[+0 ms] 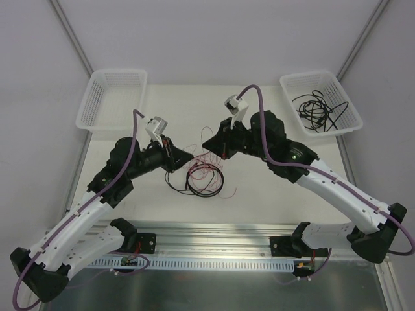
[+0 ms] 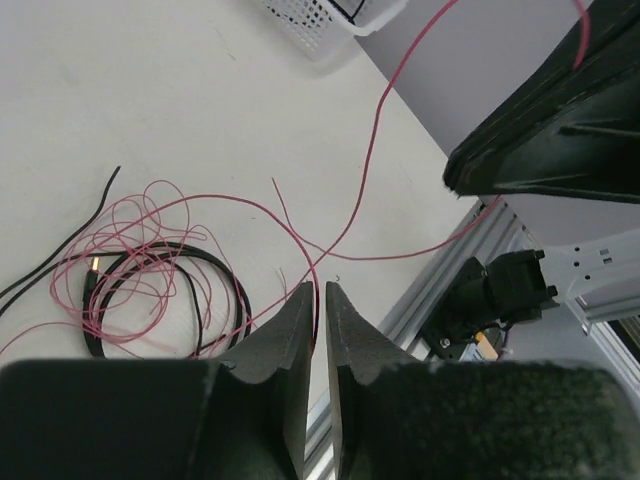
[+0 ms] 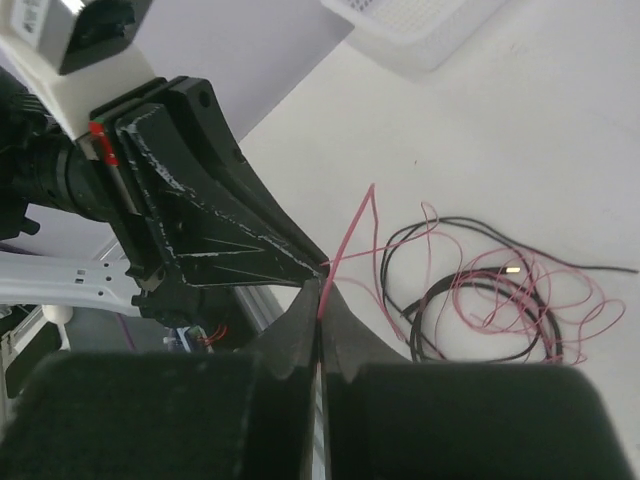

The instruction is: Untangle the cables

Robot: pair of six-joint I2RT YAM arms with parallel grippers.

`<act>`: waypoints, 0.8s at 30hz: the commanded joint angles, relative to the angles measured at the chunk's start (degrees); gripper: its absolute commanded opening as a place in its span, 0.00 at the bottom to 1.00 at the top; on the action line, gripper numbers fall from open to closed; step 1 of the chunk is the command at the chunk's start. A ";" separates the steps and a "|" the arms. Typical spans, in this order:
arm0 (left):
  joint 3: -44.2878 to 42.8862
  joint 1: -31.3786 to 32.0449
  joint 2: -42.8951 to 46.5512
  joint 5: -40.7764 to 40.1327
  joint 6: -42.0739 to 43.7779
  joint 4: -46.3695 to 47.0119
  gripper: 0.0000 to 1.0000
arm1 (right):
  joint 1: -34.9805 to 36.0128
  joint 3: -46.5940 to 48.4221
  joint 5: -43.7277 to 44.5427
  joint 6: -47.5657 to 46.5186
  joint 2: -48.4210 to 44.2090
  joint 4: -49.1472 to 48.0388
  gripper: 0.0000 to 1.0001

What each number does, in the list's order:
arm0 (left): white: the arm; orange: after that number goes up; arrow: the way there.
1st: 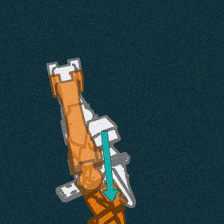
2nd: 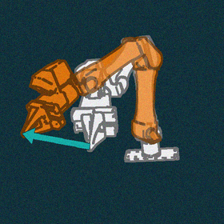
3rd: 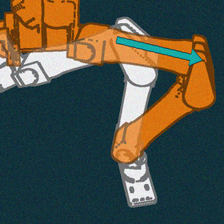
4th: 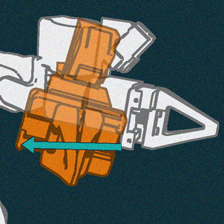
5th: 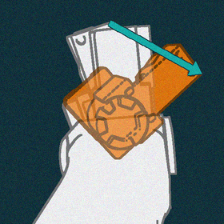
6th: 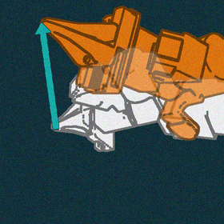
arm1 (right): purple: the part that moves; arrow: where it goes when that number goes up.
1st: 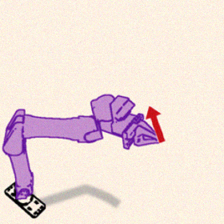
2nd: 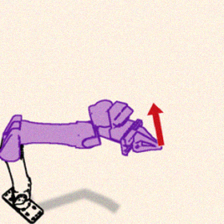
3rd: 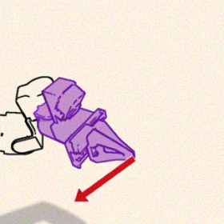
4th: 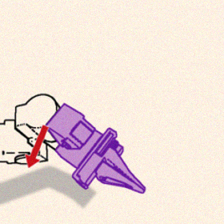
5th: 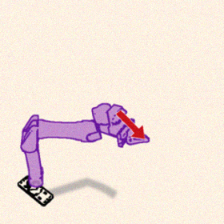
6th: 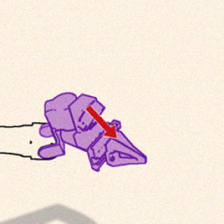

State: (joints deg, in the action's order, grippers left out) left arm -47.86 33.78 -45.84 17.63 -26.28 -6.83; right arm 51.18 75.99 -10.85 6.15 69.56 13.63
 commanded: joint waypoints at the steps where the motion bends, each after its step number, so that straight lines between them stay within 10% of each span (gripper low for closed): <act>1: 3.99 0.23 1.45 7.41 -0.87 12.27 0.10 | 1.47 -2.24 0.74 7.37 0.40 -1.58 0.01; 17: 15.77 1.99 1.90 13.48 -7.29 28.89 0.27 | 6.74 -6.73 9.00 17.57 2.95 -5.89 0.01; 24: 19.20 2.43 4.70 15.16 -6.85 30.21 0.49 | 7.09 -6.38 10.50 17.14 3.74 -5.54 0.01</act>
State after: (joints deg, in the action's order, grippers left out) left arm -29.91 35.70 -43.42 30.48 -33.41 18.65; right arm 57.98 68.75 -2.17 22.35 73.54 10.50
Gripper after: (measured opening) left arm 0.455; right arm 0.014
